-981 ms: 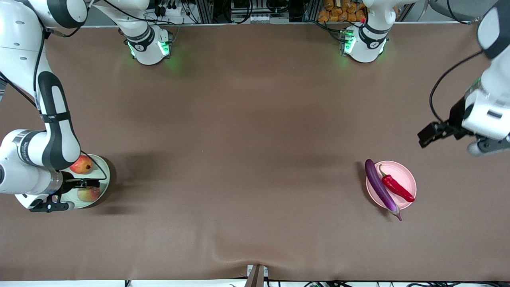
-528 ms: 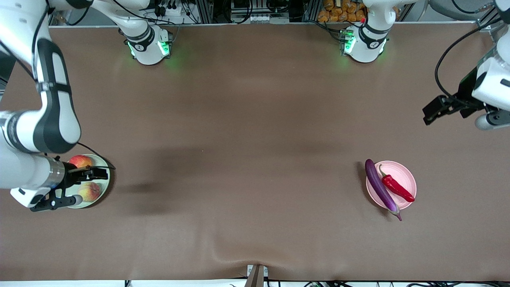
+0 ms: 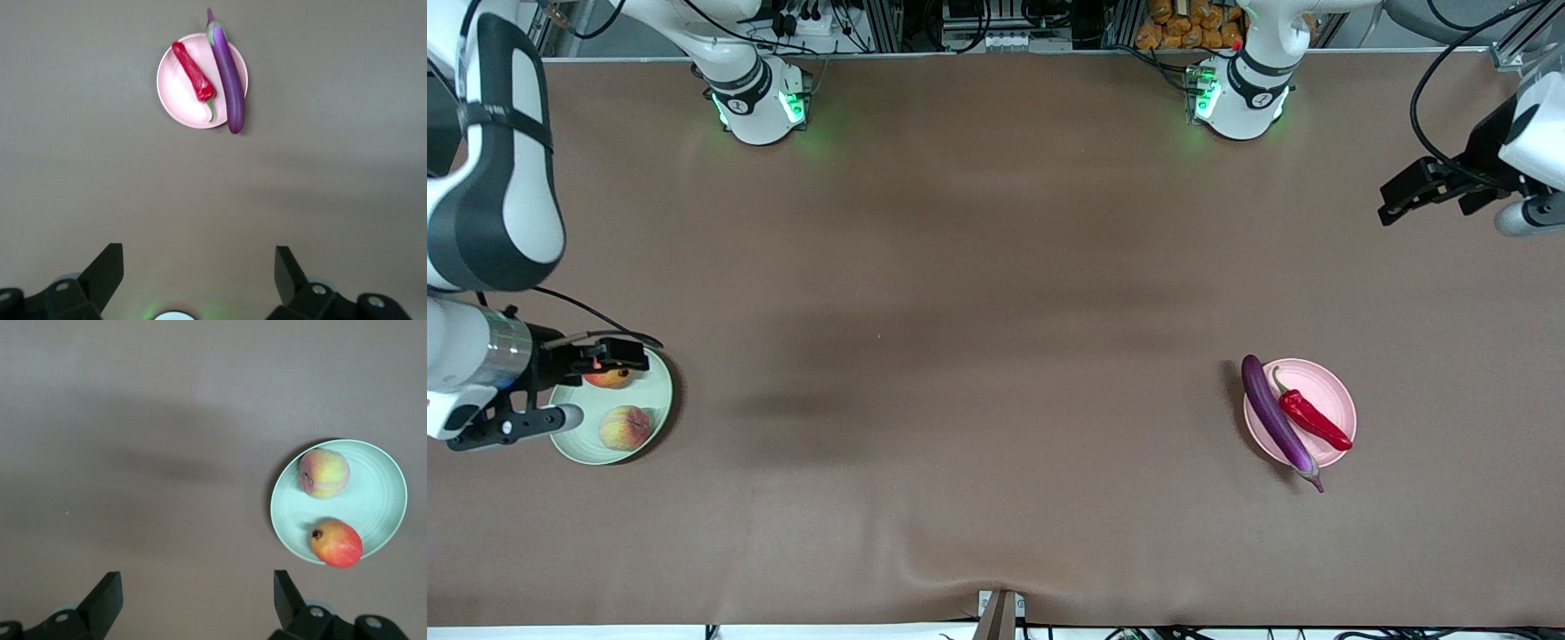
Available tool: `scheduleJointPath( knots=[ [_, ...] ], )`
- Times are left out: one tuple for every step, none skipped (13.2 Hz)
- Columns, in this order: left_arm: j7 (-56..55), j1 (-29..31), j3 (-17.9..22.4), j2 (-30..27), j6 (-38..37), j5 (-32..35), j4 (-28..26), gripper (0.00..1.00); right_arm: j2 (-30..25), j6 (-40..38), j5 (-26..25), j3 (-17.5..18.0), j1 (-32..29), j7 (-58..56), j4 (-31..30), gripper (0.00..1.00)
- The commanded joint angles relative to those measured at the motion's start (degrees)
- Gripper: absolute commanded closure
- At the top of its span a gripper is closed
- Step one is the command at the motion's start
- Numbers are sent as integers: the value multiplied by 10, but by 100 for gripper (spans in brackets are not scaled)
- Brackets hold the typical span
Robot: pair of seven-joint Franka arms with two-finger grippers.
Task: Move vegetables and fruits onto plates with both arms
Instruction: 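Open the right gripper to drop the peach onto the green plate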
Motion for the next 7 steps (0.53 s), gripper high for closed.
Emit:
scheduleJointPath(
  knots=[
    [12, -6, 8, -61, 6, -8, -63, 0, -10, -60, -7, -7, 42, 136, 40, 0],
    [12, -6, 9, -70, 9, -6, -80, 0, -19, -59, -8, -10, 55, 196, 40, 0],
    [12, -5, 9, -80, 9, -5, -91, 0, -25, -59, -9, -12, 60, 221, 40, 0],
    [12, -5, 9, -96, 9, -5, -105, 0, -26, -70, -10, -14, 63, 219, 43, 0],
    [12, -7, 8, -108, 9, -5, -117, 0, -27, -105, -11, -16, 69, 214, 54, 0],
    [12, -9, 7, -119, 9, -5, -123, 0, -37, -126, -7, -30, 73, 175, 57, 0],
    [12, -10, 5, -120, 9, -5, -123, 0, -52, -125, -5, -58, 85, 96, 55, 0]
  ],
)
